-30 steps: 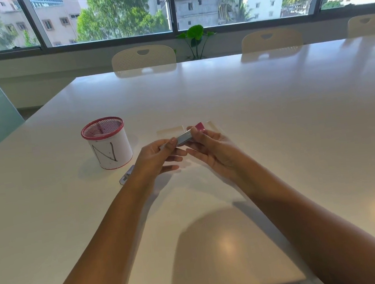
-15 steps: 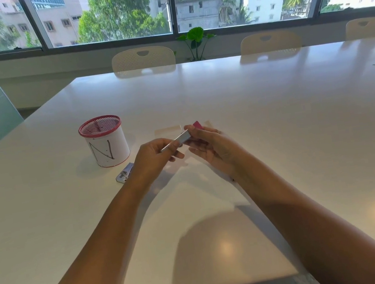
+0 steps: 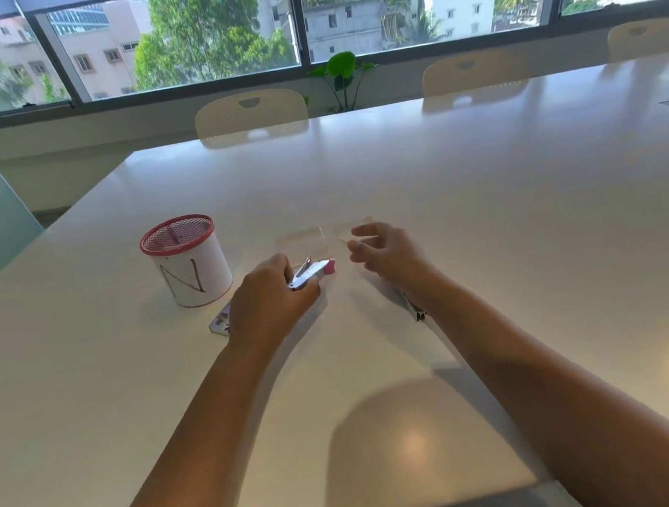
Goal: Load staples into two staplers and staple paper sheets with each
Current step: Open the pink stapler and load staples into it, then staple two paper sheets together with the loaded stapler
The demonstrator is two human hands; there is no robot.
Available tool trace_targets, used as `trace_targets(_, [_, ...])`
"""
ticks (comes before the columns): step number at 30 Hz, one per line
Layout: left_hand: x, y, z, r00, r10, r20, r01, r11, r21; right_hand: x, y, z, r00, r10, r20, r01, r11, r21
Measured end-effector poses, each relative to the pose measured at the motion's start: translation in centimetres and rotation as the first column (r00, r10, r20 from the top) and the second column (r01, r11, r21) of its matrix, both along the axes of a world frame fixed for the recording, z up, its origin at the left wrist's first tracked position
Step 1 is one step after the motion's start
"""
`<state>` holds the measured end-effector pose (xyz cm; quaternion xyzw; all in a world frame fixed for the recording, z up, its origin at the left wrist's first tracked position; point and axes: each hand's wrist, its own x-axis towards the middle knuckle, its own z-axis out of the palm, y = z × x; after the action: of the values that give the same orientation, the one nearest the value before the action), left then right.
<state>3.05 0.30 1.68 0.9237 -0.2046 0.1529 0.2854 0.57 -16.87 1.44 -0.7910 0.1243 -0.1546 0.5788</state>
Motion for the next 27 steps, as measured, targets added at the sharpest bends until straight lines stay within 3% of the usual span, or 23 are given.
trace_targets(5, [-1.2,0.2,0.7,0.999,0.021,-0.042,-0.005,0.935,0.354,0.5,0.6,1.1,0.996,0.074,0.053,-0.05,0.931,-0.361])
trace_targets(9, [-1.2,-0.1,0.0,0.987,0.031,-0.157,0.047,0.882,0.468,3.7,0.0,1.8,0.981,0.18,-0.072,-0.18,0.711,-0.68])
trace_targets(13, [-0.6,-0.2,0.7,0.982,0.108,-0.156,-0.041,0.923,0.382,6.6,0.2,1.3,0.949,0.174,-0.261,-0.314,0.506,-0.804])
trace_targets(17, [0.2,0.5,0.7,0.992,0.123,0.012,-0.123,0.982,0.145,7.9,0.8,0.5,0.891,0.185,-0.414,-0.451,0.463,-0.763])
trace_targets(23, [0.6,0.7,0.4,0.983,0.155,0.1,-0.154,0.988,-0.021,8.0,1.5,0.5,0.937,0.195,-0.289,-0.348,0.496,-0.795])
trace_targets(27, [1.1,0.7,-0.1,0.983,0.167,0.072,-0.163,0.985,-0.064,7.0,2.1,0.7,0.957,0.167,-0.235,-0.286,0.433,-0.855])
